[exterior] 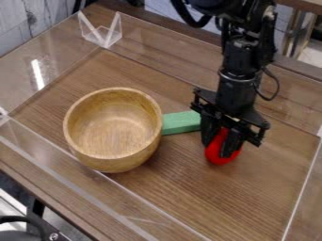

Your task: Move the red fruit to the left

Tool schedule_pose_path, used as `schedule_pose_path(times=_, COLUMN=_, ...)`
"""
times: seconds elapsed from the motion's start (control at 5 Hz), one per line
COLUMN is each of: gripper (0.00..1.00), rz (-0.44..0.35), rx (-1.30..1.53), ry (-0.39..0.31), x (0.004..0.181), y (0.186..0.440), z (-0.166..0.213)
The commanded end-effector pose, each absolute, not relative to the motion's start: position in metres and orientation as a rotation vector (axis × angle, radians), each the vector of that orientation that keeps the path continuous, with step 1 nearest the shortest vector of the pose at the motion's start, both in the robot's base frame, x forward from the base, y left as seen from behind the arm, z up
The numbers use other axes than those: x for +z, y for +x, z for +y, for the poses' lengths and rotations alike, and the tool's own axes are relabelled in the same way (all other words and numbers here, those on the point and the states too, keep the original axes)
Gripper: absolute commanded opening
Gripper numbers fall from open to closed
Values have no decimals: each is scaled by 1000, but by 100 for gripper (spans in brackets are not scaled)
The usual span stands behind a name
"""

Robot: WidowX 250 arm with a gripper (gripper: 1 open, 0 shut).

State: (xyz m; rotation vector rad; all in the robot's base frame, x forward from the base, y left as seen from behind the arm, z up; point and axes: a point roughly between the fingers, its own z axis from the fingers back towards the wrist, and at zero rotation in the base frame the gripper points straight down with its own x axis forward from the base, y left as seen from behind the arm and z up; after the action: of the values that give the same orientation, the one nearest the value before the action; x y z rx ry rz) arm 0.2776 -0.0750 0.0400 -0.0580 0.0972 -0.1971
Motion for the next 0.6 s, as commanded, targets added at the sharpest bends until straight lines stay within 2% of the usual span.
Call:
schedule_pose_path(times=0.0, gripper=100, rz=57, rx=-202, ry=-71, x=50, y=281, z=-77)
schedule_pose_path(times=0.2, gripper=0, rz=53, rx=-199, ry=-71, x=50, y=283, z=-76)
schedule_pose_path(times=0.4, gripper=0, rz=43, rx=-190, ry=-75, x=49, y=286, z=-74)
